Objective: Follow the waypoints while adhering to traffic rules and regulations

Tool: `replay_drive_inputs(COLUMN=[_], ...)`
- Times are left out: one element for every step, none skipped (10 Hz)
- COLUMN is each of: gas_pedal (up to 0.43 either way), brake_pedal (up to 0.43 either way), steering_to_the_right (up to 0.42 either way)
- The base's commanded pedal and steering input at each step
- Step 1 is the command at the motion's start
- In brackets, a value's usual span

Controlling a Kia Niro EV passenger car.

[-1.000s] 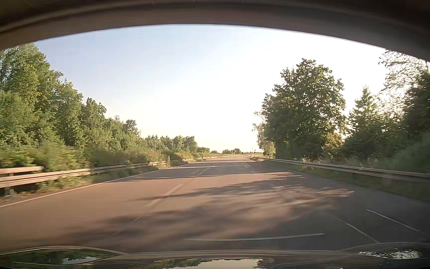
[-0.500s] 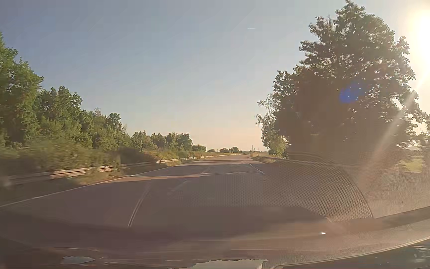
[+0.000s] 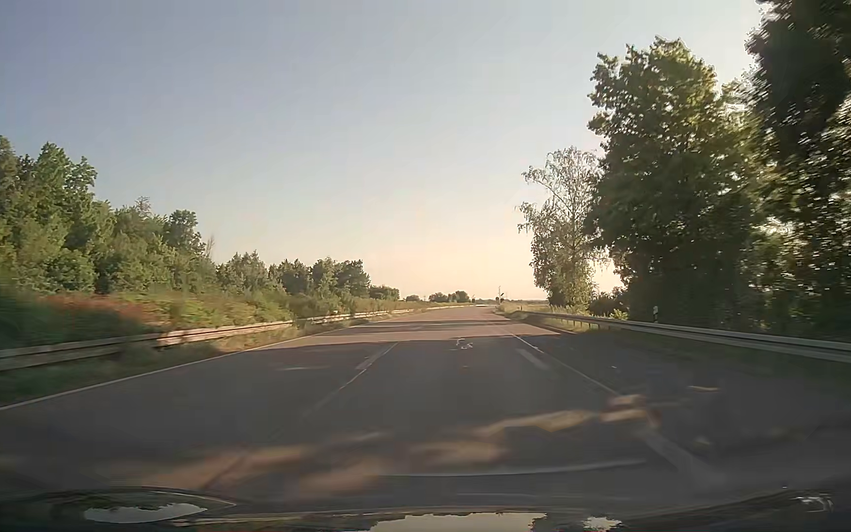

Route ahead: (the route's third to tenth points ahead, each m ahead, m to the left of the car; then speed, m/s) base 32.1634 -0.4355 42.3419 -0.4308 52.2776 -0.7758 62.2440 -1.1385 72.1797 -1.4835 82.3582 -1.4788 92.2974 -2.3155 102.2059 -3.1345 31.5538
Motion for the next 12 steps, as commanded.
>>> replay_drive_inputs(gas_pedal=[0.248,0.248,0.248,0.248,0.248,0.248,0.248,0.248,0.248,0.248,0.248,0.248], brake_pedal=[0.0,0.0,0.0,0.0,0.0,0.0,0.0,0.0,0.0,0.0,0.0,0.0], steering_to_the_right=[0.004,0.004,0.005,0.005,0.005,0.005,0.005,0.005,0.005,0.004,0.004,0.004])
